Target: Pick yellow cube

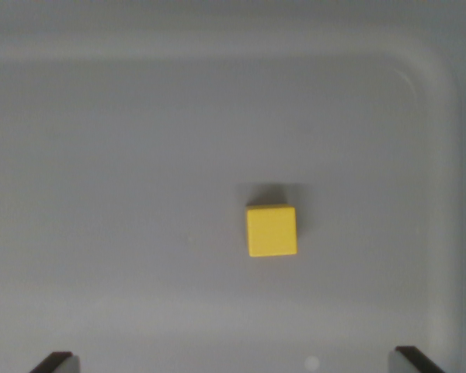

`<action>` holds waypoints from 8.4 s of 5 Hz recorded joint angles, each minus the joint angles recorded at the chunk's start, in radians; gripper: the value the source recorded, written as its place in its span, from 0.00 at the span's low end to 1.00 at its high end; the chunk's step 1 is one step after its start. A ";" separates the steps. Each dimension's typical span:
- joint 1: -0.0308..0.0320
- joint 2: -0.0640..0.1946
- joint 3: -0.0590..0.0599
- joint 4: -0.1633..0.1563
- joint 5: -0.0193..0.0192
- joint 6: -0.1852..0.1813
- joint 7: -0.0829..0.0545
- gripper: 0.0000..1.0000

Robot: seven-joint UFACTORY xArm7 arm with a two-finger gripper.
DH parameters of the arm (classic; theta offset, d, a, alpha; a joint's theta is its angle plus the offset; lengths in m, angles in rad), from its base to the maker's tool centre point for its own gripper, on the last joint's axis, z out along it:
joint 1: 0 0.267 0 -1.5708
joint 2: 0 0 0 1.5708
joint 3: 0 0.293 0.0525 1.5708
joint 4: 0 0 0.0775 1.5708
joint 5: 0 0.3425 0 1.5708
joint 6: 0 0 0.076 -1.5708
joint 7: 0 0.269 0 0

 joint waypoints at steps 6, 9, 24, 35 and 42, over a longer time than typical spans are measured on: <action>-0.0068 0.022 -0.003 -0.039 0.0074 -0.059 -0.020 0.00; -0.0141 0.046 -0.006 -0.080 0.0153 -0.121 -0.042 0.00; -0.0493 0.159 -0.023 -0.281 0.0536 -0.424 -0.148 0.00; -0.0801 0.259 -0.037 -0.457 0.0872 -0.690 -0.240 0.00; -0.0918 0.297 -0.042 -0.523 0.0998 -0.790 -0.275 0.00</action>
